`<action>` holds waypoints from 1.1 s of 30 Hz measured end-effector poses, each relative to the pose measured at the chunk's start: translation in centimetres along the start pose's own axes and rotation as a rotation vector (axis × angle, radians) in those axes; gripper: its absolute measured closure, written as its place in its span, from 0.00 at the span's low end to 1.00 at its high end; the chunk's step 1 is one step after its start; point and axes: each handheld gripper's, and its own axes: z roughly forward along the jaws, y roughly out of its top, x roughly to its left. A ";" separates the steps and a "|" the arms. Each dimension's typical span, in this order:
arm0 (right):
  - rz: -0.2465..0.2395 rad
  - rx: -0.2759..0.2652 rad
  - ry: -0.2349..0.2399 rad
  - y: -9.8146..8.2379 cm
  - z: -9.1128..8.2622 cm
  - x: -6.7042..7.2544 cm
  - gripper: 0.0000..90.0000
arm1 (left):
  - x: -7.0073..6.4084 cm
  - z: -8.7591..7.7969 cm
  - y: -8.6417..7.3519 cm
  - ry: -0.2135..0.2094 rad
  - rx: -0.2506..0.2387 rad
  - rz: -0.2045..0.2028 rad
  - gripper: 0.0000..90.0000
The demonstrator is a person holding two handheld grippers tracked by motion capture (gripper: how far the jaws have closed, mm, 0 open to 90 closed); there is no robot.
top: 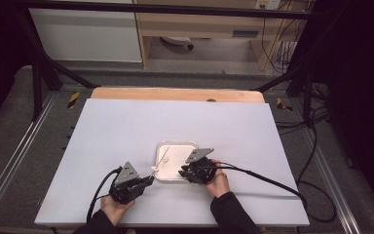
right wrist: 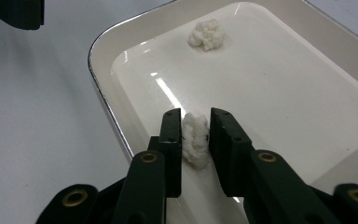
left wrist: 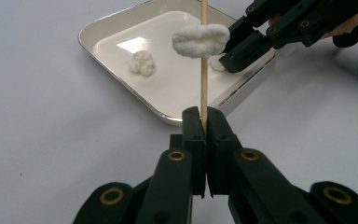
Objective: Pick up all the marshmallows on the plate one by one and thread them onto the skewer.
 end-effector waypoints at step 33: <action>0.103 -0.186 0.061 3.0 -6.2 -1.3 0.86 | -0.2 0.0 0.0 -0.012 -0.002 0.007 0.98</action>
